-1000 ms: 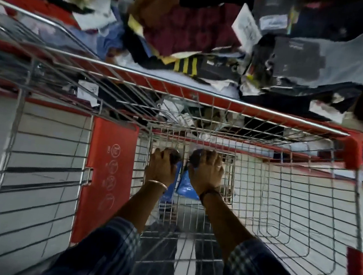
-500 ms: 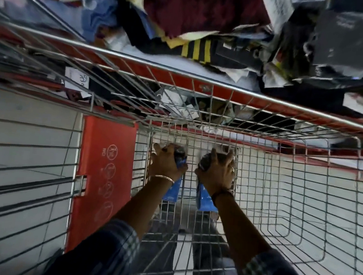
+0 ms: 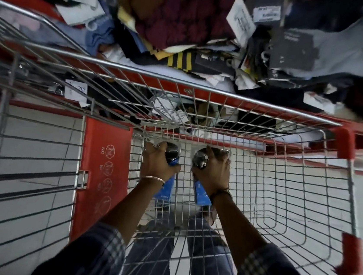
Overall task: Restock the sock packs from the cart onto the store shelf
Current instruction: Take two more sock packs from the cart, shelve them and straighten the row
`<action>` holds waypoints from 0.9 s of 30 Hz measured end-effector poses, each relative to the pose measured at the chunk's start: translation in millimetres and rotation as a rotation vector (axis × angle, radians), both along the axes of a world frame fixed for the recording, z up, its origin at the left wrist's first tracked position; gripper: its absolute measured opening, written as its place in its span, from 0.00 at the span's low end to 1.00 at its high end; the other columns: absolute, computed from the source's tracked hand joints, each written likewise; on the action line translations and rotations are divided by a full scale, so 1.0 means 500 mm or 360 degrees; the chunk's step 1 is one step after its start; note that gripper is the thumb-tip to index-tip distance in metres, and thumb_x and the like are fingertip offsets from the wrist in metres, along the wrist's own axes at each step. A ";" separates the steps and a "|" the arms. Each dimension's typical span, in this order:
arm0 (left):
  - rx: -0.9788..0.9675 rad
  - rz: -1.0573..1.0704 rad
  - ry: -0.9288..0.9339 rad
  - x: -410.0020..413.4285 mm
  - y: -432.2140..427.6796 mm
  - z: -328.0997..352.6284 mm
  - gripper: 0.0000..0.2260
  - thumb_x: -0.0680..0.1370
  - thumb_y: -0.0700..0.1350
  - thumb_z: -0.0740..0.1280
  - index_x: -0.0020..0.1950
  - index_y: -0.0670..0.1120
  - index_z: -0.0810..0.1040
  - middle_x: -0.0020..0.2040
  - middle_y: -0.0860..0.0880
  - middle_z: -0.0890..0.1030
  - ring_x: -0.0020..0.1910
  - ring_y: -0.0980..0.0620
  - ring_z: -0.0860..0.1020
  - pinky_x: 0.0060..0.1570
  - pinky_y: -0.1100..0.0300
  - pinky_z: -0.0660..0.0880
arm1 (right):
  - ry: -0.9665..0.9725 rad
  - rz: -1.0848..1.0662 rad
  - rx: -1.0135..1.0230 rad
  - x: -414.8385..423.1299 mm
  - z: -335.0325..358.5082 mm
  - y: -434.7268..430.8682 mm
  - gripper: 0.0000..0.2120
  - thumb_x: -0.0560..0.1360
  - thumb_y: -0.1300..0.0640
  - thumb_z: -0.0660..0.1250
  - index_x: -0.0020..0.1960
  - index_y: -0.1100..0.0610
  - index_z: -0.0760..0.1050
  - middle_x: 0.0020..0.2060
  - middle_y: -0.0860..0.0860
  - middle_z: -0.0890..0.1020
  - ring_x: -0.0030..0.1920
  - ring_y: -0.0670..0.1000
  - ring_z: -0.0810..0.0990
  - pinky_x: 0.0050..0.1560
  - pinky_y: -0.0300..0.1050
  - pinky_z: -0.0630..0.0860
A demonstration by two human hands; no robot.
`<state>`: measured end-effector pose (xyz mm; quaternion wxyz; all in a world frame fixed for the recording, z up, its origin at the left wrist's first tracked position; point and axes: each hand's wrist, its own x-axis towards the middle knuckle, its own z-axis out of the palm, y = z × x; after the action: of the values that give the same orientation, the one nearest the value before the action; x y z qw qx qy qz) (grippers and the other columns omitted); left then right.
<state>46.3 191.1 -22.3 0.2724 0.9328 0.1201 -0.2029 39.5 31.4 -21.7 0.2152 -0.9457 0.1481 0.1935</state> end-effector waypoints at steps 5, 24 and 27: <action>-0.0085 0.0076 -0.0249 0.007 0.003 0.122 0.31 0.62 0.54 0.77 0.61 0.47 0.71 0.61 0.38 0.66 0.56 0.36 0.71 0.46 0.48 0.75 | -0.0352 0.0009 0.0058 0.002 0.136 -0.004 0.36 0.65 0.48 0.74 0.69 0.49 0.65 0.64 0.60 0.67 0.58 0.59 0.72 0.48 0.53 0.79; -0.0047 0.0144 -0.1635 0.044 -0.009 0.708 0.31 0.63 0.60 0.75 0.60 0.48 0.74 0.58 0.42 0.69 0.48 0.43 0.76 0.31 0.57 0.74 | -0.1668 0.0009 0.0311 0.048 0.717 -0.030 0.38 0.64 0.47 0.76 0.70 0.45 0.65 0.67 0.60 0.67 0.60 0.61 0.74 0.51 0.58 0.79; -0.0071 0.0146 -0.1859 0.073 0.002 0.801 0.30 0.63 0.60 0.75 0.59 0.48 0.74 0.55 0.44 0.69 0.43 0.51 0.72 0.30 0.62 0.70 | -0.1873 0.0026 0.0371 0.070 0.803 -0.026 0.38 0.63 0.48 0.76 0.70 0.46 0.67 0.65 0.60 0.68 0.62 0.59 0.72 0.53 0.53 0.77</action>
<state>82.5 192.0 378.1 0.3216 0.8780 -0.0139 0.3543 74.3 18.2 379.6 0.3620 -0.8652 -0.0253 -0.3460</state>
